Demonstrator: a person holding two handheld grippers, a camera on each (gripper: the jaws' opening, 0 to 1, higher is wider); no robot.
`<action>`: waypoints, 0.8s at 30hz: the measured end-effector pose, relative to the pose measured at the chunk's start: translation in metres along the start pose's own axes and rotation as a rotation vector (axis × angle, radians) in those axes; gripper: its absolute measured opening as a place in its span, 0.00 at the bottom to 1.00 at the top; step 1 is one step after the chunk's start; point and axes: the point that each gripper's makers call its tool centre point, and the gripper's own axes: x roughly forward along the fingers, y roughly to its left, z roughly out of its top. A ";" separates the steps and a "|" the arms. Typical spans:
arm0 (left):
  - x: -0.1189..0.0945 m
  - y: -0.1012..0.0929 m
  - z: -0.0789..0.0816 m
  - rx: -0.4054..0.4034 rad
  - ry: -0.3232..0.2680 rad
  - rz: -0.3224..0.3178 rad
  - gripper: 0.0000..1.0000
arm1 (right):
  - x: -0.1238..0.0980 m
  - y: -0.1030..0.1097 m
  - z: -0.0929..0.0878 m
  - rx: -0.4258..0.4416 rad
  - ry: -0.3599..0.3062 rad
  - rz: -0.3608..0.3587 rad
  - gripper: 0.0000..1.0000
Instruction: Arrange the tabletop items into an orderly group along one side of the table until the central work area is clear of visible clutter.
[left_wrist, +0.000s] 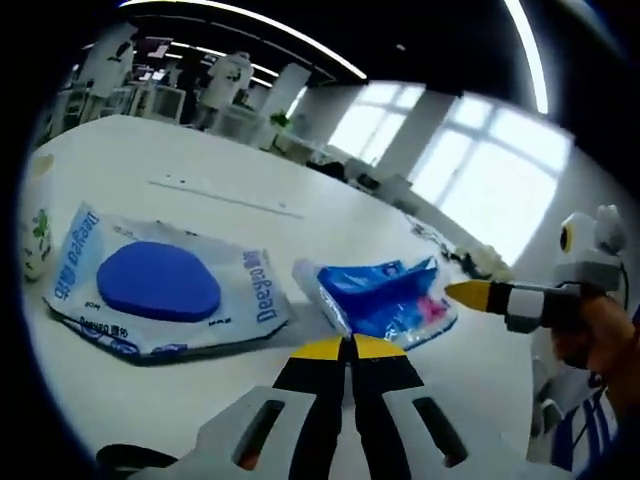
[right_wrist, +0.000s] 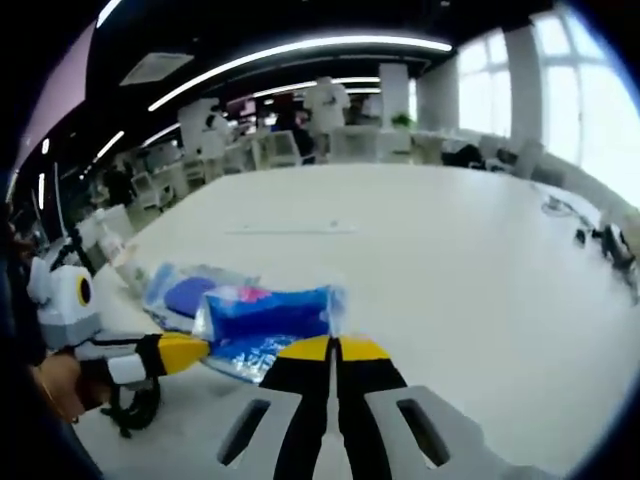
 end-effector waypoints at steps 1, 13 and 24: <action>0.001 0.000 -0.001 -0.001 -0.002 0.002 0.01 | 0.001 -0.001 0.000 -0.002 0.001 -0.001 0.00; 0.023 0.012 -0.009 0.042 -0.055 0.048 0.01 | 0.029 -0.017 -0.014 0.000 0.026 0.009 0.00; 0.036 0.019 -0.012 -0.060 -0.071 0.066 0.01 | 0.049 -0.029 -0.027 0.008 0.034 0.014 0.00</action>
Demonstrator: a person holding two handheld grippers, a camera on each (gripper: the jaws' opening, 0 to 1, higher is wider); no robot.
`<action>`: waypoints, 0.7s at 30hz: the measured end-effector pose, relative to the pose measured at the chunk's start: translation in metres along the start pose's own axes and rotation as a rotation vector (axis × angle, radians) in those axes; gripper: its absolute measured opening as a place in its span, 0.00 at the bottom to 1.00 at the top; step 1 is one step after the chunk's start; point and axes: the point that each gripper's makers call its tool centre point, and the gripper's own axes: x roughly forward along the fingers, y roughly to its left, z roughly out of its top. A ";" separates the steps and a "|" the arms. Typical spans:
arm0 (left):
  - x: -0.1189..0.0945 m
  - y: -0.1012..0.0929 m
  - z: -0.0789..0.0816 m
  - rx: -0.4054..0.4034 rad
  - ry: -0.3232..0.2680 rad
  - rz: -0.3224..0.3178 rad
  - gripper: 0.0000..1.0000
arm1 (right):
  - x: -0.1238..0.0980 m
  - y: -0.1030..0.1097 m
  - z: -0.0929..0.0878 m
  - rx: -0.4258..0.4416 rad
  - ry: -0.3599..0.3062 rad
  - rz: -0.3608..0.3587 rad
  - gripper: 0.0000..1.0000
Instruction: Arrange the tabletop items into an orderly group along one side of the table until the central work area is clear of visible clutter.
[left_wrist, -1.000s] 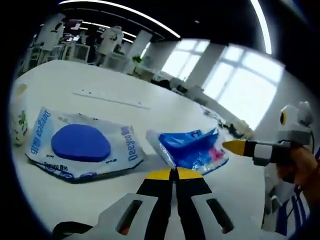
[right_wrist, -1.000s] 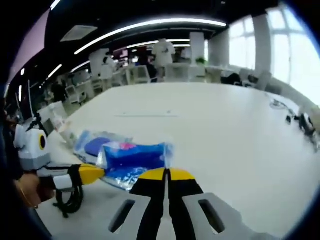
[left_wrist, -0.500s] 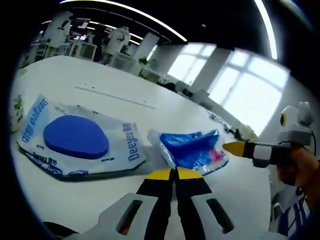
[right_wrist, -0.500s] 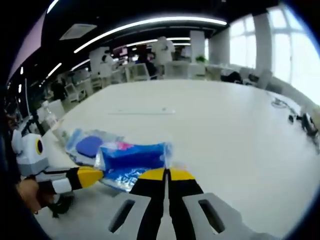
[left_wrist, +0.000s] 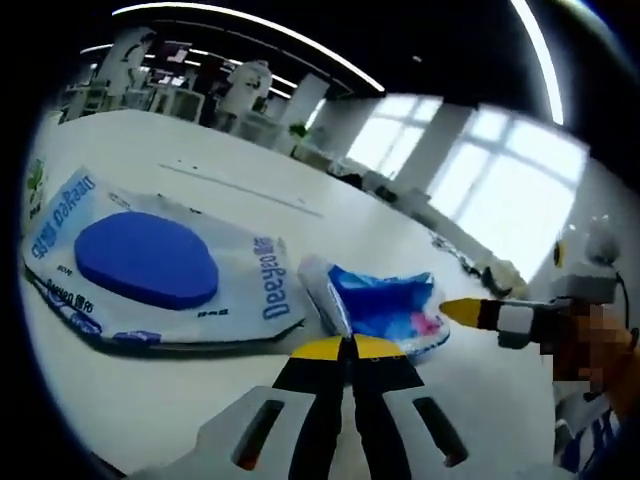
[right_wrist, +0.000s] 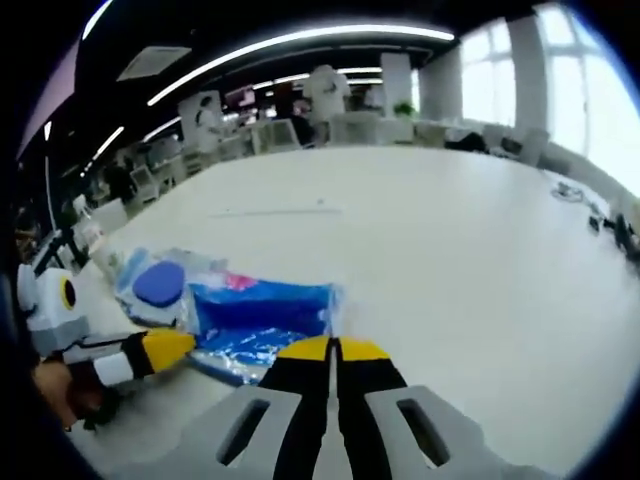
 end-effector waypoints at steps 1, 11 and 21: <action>0.000 -0.001 0.000 0.007 0.000 0.000 0.02 | 0.002 -0.001 -0.001 0.002 0.001 0.001 0.00; -0.005 0.006 0.000 0.043 0.026 0.046 0.05 | 0.011 0.000 -0.004 0.058 -0.022 -0.015 0.00; -0.011 0.004 -0.004 0.107 0.054 0.042 0.02 | 0.011 -0.014 -0.003 0.092 -0.038 -0.041 0.00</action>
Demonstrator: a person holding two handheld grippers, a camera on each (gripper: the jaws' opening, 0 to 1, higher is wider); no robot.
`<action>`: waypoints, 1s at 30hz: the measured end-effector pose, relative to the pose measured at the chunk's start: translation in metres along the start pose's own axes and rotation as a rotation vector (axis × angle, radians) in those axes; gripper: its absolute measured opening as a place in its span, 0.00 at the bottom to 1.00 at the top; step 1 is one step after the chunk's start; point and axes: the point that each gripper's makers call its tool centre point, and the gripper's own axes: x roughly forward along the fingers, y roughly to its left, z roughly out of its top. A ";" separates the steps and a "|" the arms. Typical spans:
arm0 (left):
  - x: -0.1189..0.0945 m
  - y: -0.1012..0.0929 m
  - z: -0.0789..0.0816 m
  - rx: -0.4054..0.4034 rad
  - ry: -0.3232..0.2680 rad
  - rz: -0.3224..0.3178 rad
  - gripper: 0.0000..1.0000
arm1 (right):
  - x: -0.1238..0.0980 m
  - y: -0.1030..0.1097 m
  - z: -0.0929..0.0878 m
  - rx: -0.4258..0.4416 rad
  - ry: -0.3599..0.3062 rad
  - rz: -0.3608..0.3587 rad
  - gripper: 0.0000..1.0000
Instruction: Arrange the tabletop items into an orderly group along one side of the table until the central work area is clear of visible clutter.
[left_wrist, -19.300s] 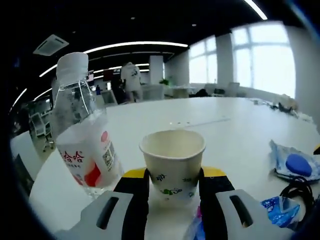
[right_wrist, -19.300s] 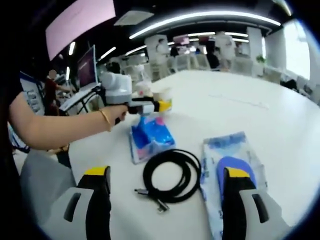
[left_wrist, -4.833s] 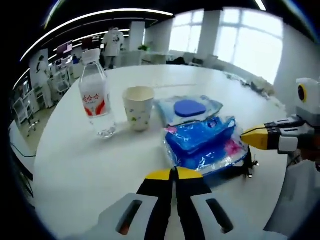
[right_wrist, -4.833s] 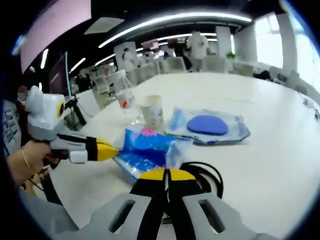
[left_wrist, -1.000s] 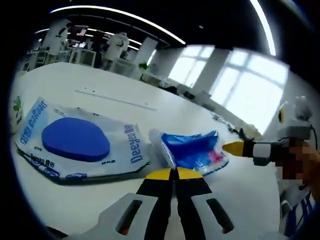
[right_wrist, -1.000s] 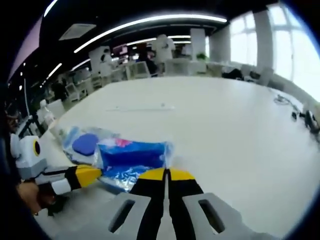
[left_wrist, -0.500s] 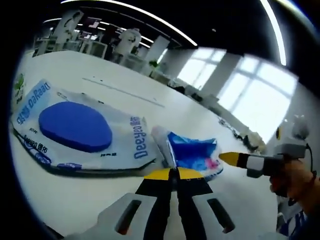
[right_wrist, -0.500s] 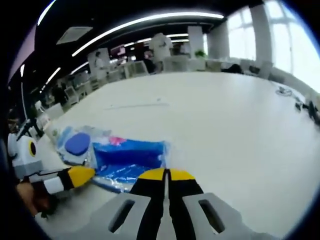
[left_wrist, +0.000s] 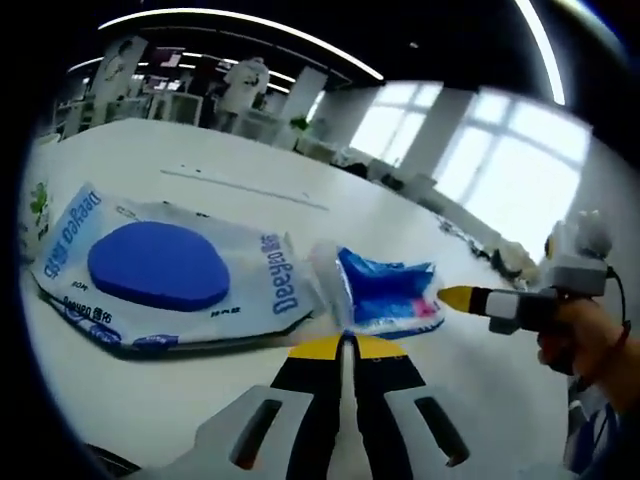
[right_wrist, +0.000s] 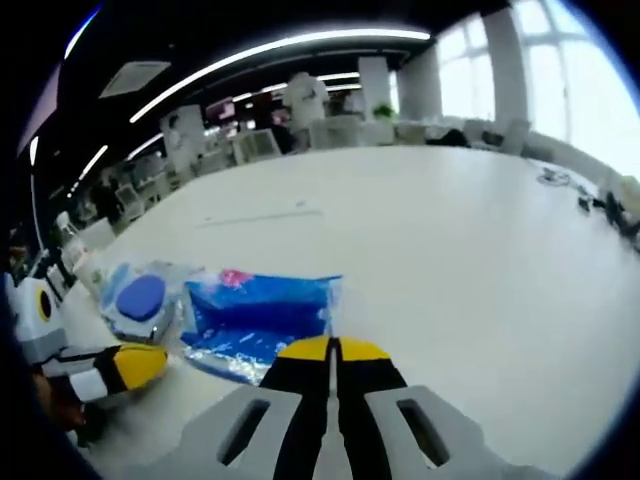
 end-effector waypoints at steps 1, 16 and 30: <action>-0.001 -0.001 0.000 0.010 -0.001 -0.003 0.02 | 0.000 0.000 0.000 0.000 0.001 0.001 0.00; -0.006 -0.011 0.001 0.050 0.007 -0.043 0.06 | 0.006 0.000 0.003 0.020 -0.006 0.029 0.00; -0.024 -0.015 0.015 0.121 -0.008 -0.051 0.10 | -0.008 0.007 0.007 -0.004 -0.022 0.025 0.29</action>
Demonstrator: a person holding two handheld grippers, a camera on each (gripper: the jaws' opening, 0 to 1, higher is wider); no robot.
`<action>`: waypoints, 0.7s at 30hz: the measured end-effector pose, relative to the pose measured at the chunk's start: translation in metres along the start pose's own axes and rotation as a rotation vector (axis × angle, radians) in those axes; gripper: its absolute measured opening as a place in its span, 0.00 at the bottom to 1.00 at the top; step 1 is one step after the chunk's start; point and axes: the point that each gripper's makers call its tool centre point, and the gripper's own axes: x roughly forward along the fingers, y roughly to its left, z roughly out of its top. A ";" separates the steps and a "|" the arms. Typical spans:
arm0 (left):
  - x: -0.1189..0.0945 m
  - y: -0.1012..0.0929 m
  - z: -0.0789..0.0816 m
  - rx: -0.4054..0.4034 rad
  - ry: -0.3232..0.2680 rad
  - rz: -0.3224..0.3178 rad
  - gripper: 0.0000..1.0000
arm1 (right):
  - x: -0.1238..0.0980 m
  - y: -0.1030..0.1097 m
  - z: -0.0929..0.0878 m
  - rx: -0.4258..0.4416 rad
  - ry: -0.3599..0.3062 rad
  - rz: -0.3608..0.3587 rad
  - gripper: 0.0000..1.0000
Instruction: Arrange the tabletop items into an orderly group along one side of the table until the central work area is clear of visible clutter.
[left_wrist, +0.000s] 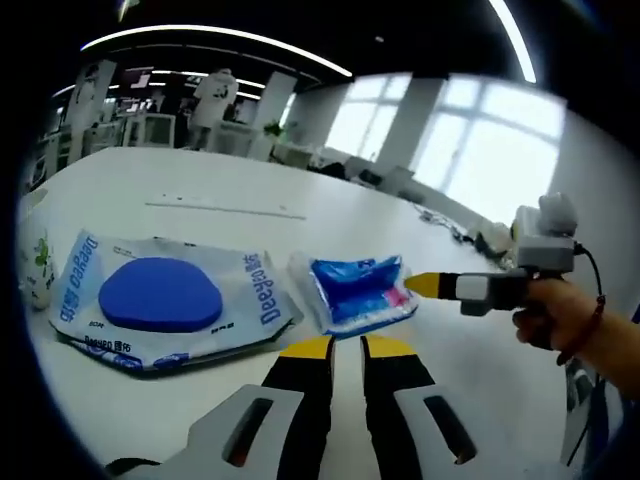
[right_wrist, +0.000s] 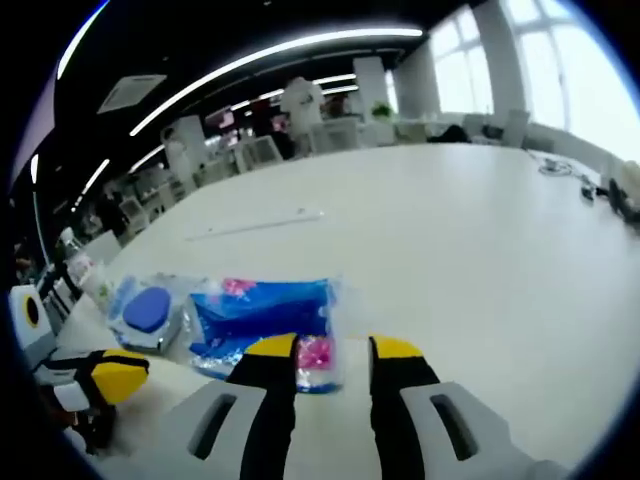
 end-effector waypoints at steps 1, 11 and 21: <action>-0.002 0.001 0.003 0.007 -0.005 0.002 0.11 | -0.002 0.001 0.001 -0.005 0.001 0.004 0.31; -0.024 0.014 0.010 0.108 0.013 0.057 0.31 | -0.026 0.033 -0.010 -0.037 0.038 0.060 0.46; -0.057 0.037 0.019 0.127 0.027 0.140 0.58 | -0.051 0.089 -0.023 -0.051 0.058 0.151 0.65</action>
